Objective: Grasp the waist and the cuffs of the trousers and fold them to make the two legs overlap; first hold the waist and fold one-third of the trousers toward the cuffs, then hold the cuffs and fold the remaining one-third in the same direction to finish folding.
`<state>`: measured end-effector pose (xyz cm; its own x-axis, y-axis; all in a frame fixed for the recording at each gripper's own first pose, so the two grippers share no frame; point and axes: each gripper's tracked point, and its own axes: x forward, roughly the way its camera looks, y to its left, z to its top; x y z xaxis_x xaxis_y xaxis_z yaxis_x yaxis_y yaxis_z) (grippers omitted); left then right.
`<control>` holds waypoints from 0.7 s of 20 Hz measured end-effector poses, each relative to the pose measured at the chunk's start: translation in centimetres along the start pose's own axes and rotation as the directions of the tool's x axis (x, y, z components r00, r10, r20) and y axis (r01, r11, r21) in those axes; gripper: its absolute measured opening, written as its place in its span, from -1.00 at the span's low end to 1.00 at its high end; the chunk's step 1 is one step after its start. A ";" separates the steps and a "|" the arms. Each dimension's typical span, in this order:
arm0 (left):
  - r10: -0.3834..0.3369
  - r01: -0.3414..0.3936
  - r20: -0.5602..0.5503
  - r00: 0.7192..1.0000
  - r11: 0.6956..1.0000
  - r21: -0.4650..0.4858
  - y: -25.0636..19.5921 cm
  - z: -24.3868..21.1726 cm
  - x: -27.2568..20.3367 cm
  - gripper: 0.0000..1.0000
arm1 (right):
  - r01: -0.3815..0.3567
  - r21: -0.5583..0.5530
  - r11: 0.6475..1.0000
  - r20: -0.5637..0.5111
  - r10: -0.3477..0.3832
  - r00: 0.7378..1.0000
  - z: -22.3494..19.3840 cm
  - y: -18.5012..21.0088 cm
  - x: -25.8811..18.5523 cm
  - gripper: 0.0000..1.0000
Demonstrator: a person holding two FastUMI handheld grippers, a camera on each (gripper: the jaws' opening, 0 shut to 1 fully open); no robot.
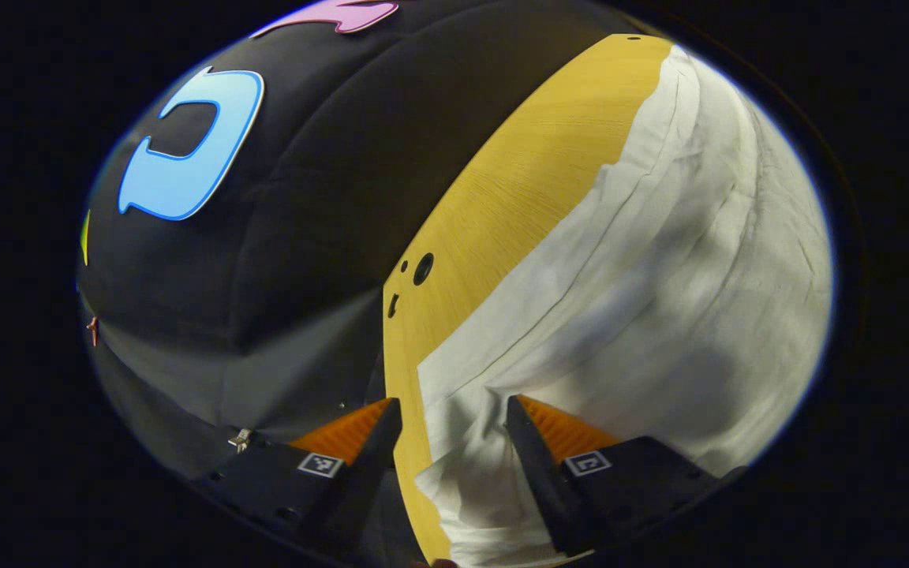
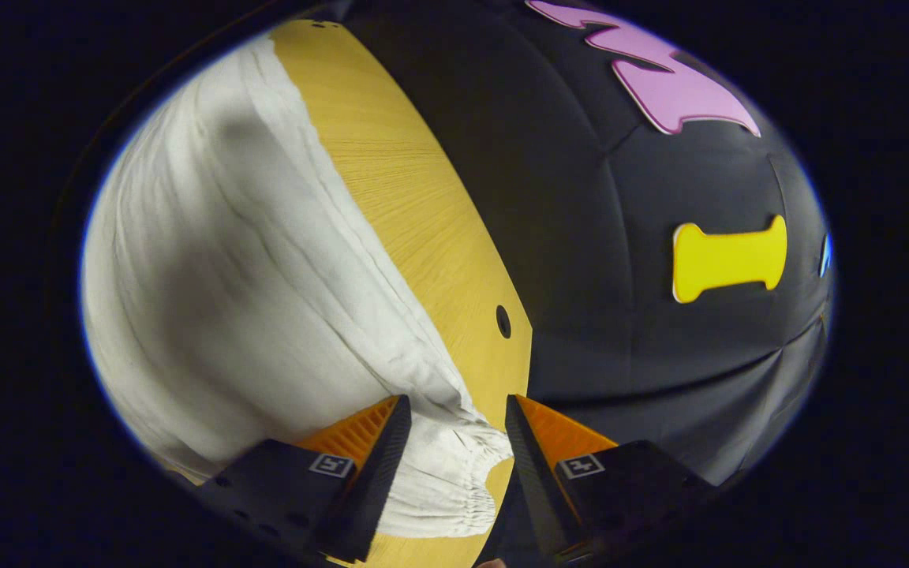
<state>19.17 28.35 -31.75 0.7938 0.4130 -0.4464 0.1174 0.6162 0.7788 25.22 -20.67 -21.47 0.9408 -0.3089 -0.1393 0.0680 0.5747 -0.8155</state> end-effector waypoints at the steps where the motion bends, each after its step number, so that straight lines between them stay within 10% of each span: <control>1: -0.013 0.013 -0.002 1.000 1.000 -0.011 -0.1 -0.2 -0.3 0.90 | -0.004 0.066 0.998 -0.011 0.005 1.000 -0.3 -0.5 -0.1 0.73; 6: -0.033 0.032 -0.012 0.999 0.994 -0.108 0.0 -1.0 -2.7 0.93 | -0.005 0.404 0.915 -0.049 0.027 0.998 -0.7 -2.6 -3.9 0.92; 11: -0.066 0.064 -0.004 0.998 0.972 -0.227 0.0 -1.8 -5.8 0.93 | -0.003 0.733 0.680 -0.116 0.129 0.985 -2.7 -1.6 -7.7 0.92; 14: -0.082 0.087 0.034 0.996 0.967 -0.241 -0.5 -1.6 -7.6 0.94 | 0.054 0.874 0.482 -0.168 0.197 0.966 -5.0 -0.1 -8.6 0.92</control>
<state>12.14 25.97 -29.41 0.8012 0.3386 -0.4934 0.0389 0.7933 0.6076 15.45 -21.83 -22.98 0.8665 -0.3126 -0.3892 0.3736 0.9232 0.0902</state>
